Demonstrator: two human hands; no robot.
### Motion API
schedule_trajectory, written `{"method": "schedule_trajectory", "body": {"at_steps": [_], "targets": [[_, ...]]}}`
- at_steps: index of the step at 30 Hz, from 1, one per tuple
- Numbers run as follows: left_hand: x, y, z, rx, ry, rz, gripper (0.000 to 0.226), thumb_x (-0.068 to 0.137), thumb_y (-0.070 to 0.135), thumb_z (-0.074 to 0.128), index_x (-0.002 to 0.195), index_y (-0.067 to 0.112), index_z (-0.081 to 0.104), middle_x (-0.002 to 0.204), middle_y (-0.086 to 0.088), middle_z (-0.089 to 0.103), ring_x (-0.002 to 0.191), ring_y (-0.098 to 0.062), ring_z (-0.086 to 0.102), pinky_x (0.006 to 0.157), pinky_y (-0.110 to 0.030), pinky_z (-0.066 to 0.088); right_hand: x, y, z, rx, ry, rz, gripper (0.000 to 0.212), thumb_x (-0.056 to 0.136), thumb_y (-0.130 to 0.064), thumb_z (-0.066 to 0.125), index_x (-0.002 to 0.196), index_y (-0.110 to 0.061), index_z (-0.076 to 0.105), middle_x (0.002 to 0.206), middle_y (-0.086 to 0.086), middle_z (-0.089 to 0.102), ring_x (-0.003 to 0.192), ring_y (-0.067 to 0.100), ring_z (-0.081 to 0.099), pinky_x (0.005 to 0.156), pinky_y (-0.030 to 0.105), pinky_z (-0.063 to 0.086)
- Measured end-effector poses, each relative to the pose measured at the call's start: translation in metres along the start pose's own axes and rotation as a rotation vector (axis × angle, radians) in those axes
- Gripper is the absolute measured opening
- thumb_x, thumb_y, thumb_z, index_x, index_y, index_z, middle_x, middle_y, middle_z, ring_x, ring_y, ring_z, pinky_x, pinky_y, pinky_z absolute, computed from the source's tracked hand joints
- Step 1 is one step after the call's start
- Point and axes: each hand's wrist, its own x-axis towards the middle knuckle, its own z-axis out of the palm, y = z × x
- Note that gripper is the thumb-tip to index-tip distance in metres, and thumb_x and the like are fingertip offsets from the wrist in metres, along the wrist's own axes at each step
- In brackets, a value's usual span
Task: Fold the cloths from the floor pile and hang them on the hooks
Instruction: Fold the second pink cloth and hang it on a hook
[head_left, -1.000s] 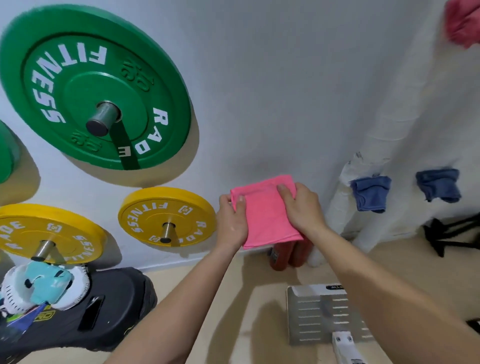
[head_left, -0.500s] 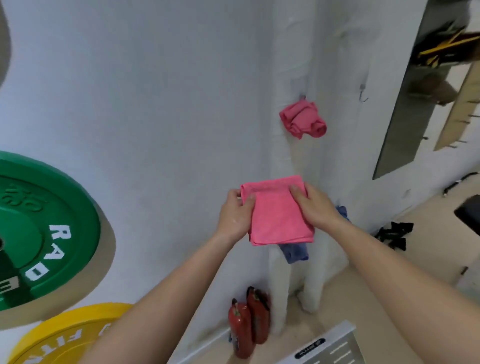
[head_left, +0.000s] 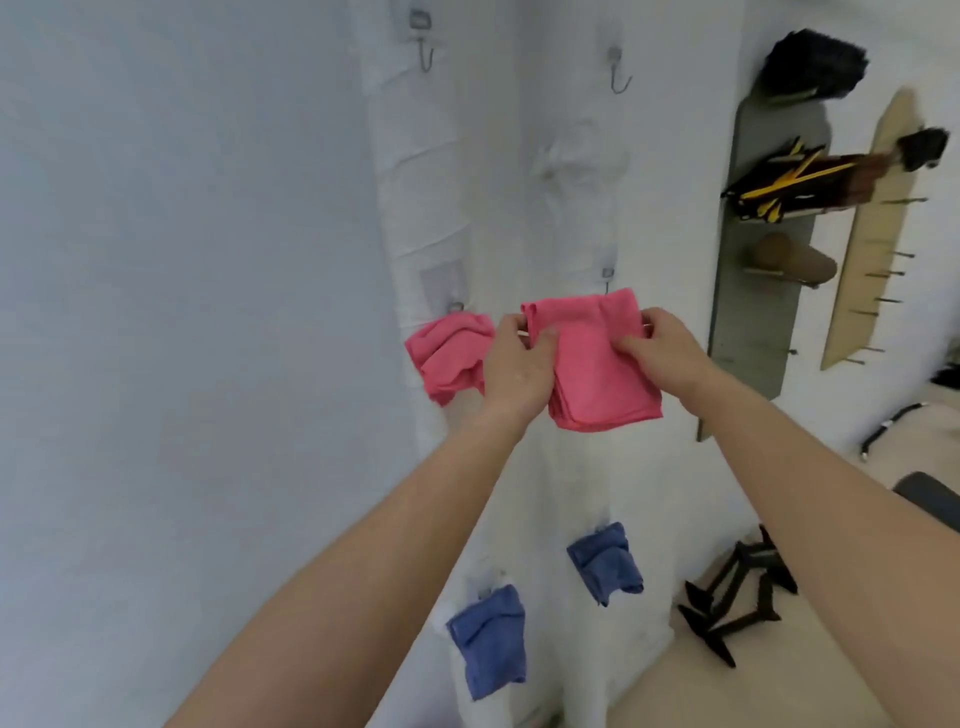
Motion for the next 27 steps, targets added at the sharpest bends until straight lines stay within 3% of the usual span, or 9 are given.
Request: {"method": "schedule_trajectory", "body": {"at_steps": [3,7,15,23,25,27], "targets": [[0.042,-0.006,0.064,-0.131,0.017,-0.107,0.008,0.092,0.028,0.062,0.090,0.027,0.054,0.091,0.000,0.062,0.094,-0.030,0.067,0.084,-0.055,0.057,0.057,0.027,-0.033,0.052,0.112,-0.002,0.039,0.087,-0.021,0.071,0.122,-0.010,0.058,0.108,0.008,0.065,0.090,0.020,0.063,0.079,0.034,0.055],[0.094,-0.023,0.120,-0.098,0.107,-0.102,0.010,0.095,0.024,0.060,0.104,0.018,0.060,0.095,0.001,0.062,0.089,-0.021,0.063,0.084,-0.034,0.053,0.127,0.060,-0.061,0.064,0.139,0.017,0.039,0.087,-0.024,0.072,0.122,-0.011,0.059,0.110,0.012,0.067,0.096,0.026,0.065,0.086,0.041,0.055],[0.177,-0.048,0.164,-0.082,0.302,-0.083,0.022,0.094,0.029,0.064,0.111,0.015,0.065,0.091,0.008,0.061,0.083,-0.012,0.059,0.078,-0.022,0.042,0.232,0.077,-0.056,-0.002,0.117,-0.039,0.034,0.089,-0.028,0.068,0.119,-0.014,0.060,0.105,0.005,0.063,0.099,0.025,0.063,0.089,0.038,0.052],[0.211,-0.083,0.158,-0.054,0.343,-0.129,0.018,0.092,0.025,0.067,0.103,0.013,0.074,0.080,0.011,0.064,0.084,-0.016,0.064,0.083,-0.026,0.050,0.267,0.107,-0.028,0.037,0.120,-0.072,0.027,0.082,-0.024,0.076,0.106,-0.018,0.066,0.094,0.006,0.069,0.085,0.021,0.064,0.081,0.034,0.053],[0.214,-0.095,0.157,-0.083,0.343,-0.156,0.012,0.083,0.027,0.074,0.091,0.019,0.074,0.084,0.004,0.071,0.083,-0.021,0.070,0.084,-0.035,0.058,0.267,0.119,-0.024,0.058,0.091,-0.012,0.026,0.079,-0.022,0.078,0.101,-0.018,0.065,0.088,0.004,0.070,0.082,0.022,0.066,0.077,0.035,0.054],[0.212,-0.109,0.156,-0.154,0.326,-0.220,0.012,0.077,0.023,0.079,0.081,0.021,0.068,0.089,-0.010,0.074,0.074,-0.025,0.072,0.073,-0.041,0.062,0.262,0.132,-0.018,0.111,0.067,0.035,0.026,0.078,-0.018,0.076,0.097,-0.018,0.058,0.079,0.003,0.069,0.072,0.022,0.065,0.064,0.033,0.052]]}}
